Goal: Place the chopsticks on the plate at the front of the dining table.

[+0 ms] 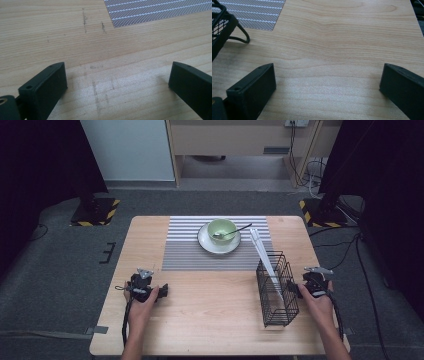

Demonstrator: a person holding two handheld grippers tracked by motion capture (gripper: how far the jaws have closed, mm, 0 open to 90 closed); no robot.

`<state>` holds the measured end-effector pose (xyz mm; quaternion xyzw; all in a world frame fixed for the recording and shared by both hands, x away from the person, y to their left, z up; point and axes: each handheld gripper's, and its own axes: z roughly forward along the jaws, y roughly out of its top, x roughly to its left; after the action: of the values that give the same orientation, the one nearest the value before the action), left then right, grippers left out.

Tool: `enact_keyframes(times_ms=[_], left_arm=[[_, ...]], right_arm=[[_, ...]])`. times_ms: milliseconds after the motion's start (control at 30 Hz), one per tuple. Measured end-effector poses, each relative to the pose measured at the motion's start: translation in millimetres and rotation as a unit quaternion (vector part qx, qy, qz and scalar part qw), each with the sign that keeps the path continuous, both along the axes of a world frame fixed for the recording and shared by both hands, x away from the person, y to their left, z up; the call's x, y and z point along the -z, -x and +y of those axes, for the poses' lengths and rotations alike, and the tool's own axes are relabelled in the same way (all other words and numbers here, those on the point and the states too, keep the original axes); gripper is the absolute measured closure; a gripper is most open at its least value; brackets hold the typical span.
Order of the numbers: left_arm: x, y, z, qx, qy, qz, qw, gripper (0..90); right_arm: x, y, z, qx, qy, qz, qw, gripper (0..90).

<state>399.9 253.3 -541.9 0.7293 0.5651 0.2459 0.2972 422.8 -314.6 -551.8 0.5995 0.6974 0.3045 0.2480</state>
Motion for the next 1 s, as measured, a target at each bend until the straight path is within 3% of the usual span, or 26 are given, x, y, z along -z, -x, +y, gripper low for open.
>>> enact_keyframes(times_ms=[200,300,333,367,400,433,467,533,600,700,800,833,900,967,1000], left_arm=[[0.0,0.0,0.0,0.000,0.000,0.000,1.0000,0.7],[0.0,0.0,0.0,0.000,0.000,0.000,1.0000,0.7],[0.0,0.0,-0.1,0.000,0.000,0.000,1.0000,0.7],[0.0,0.0,-0.1,0.000,0.000,0.000,1.0000,0.7],[0.0,0.0,-0.1,0.000,0.000,0.000,1.0000,0.8],[0.0,0.0,-0.1,0.000,0.000,0.000,1.0000,0.7],[0.0,0.0,-0.1,0.000,0.000,0.000,1.0000,0.7],[0.0,0.0,-0.1,0.000,0.000,0.000,1.0000,0.7],[0.1,-0.1,0.0,0.000,0.000,0.000,1.0000,0.6],[0.1,-0.1,-0.1,0.000,0.000,0.000,1.0000,0.6],[0.1,-0.1,-0.1,0.000,0.000,0.000,1.0000,0.6],[0.1,-0.1,-0.1,0.000,0.000,0.000,1.0000,0.6],[0.0,-0.1,-0.1,0.000,0.000,0.000,1.0000,0.6],[0.0,-0.1,-0.1,0.000,0.000,0.000,1.0000,0.6],[0.0,-0.1,-0.1,0.000,0.000,0.000,1.0000,0.6]], right_arm=[[-4.9,-1.5,-5.5,-0.019,0.006,0.005,0.9998,6.4],[-16.6,-3.0,-9.8,-0.037,0.013,0.006,0.9992,10.4],[-28.1,-3.6,-12.7,-0.052,0.013,0.001,0.9986,15.5],[-28.1,-3.6,-12.7,-0.052,0.013,0.001,0.9986,15.5],[-41.5,-4.5,-15.4,-0.066,0.015,-0.002,0.9977,18.8],[-41.5,-4.5,-15.4,-0.066,0.015,-0.002,0.9977,18.8],[-58.1,-5.6,-17.8,-0.086,0.015,-0.008,0.9961,24.3],[-63.5,-6.2,-18.3,-0.090,0.017,-0.009,0.9957,25.7],[-85.7,-8.1,-19.7,-0.105,0.017,-0.013,0.9942,33.4],[-99.1,-9.4,-19.2,-0.117,0.008,-0.018,0.9930,36.7],[-123.4,-11.9,-13.3,-0.145,-0.012,-0.031,0.9889,42.7],[-123.4,-11.9,-13.3,-0.145,-0.012,-0.031,0.9889,42.7],[-138.9,-14.0,-5.4,-0.168,-0.024,-0.040,0.9847,46.9],[-143.8,-14.7,-2.1,-0.175,-0.029,-0.042,0.9833,48.4],[-153.3,-16.5,5.0,-0.192,-0.034,-0.048,0.9796,51.8]])
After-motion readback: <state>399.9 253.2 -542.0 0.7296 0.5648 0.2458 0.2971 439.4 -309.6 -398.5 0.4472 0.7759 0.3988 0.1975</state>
